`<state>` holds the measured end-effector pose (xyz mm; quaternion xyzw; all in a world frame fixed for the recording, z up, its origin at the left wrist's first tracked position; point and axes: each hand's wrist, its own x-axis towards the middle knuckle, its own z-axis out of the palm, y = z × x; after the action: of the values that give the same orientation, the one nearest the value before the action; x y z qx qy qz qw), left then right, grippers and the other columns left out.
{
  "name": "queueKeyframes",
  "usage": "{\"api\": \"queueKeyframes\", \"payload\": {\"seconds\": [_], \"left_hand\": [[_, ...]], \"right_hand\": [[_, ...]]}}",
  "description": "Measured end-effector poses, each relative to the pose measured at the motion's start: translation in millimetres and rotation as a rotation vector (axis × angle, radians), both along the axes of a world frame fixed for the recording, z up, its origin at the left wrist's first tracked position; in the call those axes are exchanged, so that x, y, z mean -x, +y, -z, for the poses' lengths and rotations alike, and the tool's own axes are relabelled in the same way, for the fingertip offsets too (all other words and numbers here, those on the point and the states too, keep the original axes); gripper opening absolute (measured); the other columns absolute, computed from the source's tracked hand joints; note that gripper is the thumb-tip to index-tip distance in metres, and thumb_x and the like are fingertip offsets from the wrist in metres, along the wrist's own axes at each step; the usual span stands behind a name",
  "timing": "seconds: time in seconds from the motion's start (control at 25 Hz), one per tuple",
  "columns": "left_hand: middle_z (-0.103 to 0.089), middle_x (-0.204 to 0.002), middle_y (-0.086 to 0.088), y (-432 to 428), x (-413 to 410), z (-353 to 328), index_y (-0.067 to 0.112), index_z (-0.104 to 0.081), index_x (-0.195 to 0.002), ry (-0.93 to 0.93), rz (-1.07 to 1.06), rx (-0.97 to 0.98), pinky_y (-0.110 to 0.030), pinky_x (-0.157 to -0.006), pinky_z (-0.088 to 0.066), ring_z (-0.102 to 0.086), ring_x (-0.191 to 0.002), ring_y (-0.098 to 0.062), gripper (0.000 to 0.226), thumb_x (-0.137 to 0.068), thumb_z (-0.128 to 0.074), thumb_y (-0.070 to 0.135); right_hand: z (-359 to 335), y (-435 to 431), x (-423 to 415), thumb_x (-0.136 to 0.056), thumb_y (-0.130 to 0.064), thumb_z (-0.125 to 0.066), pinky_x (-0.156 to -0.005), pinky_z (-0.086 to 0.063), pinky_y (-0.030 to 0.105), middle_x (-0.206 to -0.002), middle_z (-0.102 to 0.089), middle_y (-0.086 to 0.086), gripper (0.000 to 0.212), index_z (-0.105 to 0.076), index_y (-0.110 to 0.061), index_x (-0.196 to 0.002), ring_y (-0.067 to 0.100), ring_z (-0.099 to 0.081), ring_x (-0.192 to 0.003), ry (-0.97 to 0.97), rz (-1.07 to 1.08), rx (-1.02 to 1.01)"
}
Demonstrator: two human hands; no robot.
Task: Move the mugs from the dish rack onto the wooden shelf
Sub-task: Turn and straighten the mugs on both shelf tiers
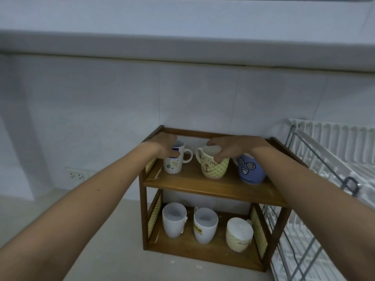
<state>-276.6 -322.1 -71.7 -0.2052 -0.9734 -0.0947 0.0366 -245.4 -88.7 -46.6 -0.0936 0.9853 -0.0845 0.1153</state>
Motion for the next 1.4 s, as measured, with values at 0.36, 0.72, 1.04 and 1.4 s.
{"api": "queueKeyframes", "payload": {"seconds": [0.36, 0.72, 1.04, 1.4], "left_hand": [[-0.05, -0.14, -0.011, -3.6, 3.4, -8.1, 0.013, -0.035, -0.144, -0.004, 0.018, 0.076, -0.035, -0.096, -0.047, -0.052, -0.121, -0.027, 0.066, -0.088, -0.06, 0.04], [-0.048, -0.14, -0.011, 19.6, -1.0, -22.5, 0.014, -0.039, -0.14, -0.014, -0.121, 0.045, -0.036, -0.088, -0.046, -0.051, -0.119, -0.028, 0.082, -0.082, -0.043, 0.071], [-0.045, -0.146, -0.006, 12.5, 5.9, -32.0, 0.021, -0.044, -0.141, -0.053, 0.02, 0.37, -0.041, -0.104, -0.04, -0.044, -0.129, -0.027, 0.063, -0.091, -0.04, 0.059], [-0.036, -0.152, -0.002, -0.5, 12.6, -36.1, 0.027, -0.038, -0.143, -0.169, 0.154, 0.191, -0.039, -0.106, -0.039, -0.038, -0.135, -0.025, 0.063, -0.087, -0.063, 0.038]], "right_hand": [[4.5, -16.0, 2.9, -0.076, -0.066, -0.06, -0.088, -0.043, 0.034, -0.142, -0.047, 0.006, 0.085, -0.037, -0.02, -0.143, 0.027, -0.048, -0.123, 0.15, 0.026, -0.183], [1.6, -11.6, 3.2, -0.074, -0.049, -0.07, -0.094, -0.045, 0.034, -0.148, -0.04, 0.004, 0.084, -0.032, -0.027, -0.146, 0.026, -0.045, -0.126, 0.115, -0.012, -0.164], [6.3, -5.3, 4.1, -0.076, -0.044, -0.07, -0.085, -0.042, 0.029, -0.149, -0.039, 0.005, 0.082, -0.031, -0.03, -0.147, 0.027, -0.044, -0.127, 0.116, -0.029, -0.114], [4.0, 2.2, 4.2, -0.076, -0.04, -0.074, -0.099, -0.045, 0.037, -0.146, -0.042, 0.005, 0.079, -0.036, -0.03, -0.144, 0.025, -0.045, -0.126, 0.117, -0.079, -0.06]]}}
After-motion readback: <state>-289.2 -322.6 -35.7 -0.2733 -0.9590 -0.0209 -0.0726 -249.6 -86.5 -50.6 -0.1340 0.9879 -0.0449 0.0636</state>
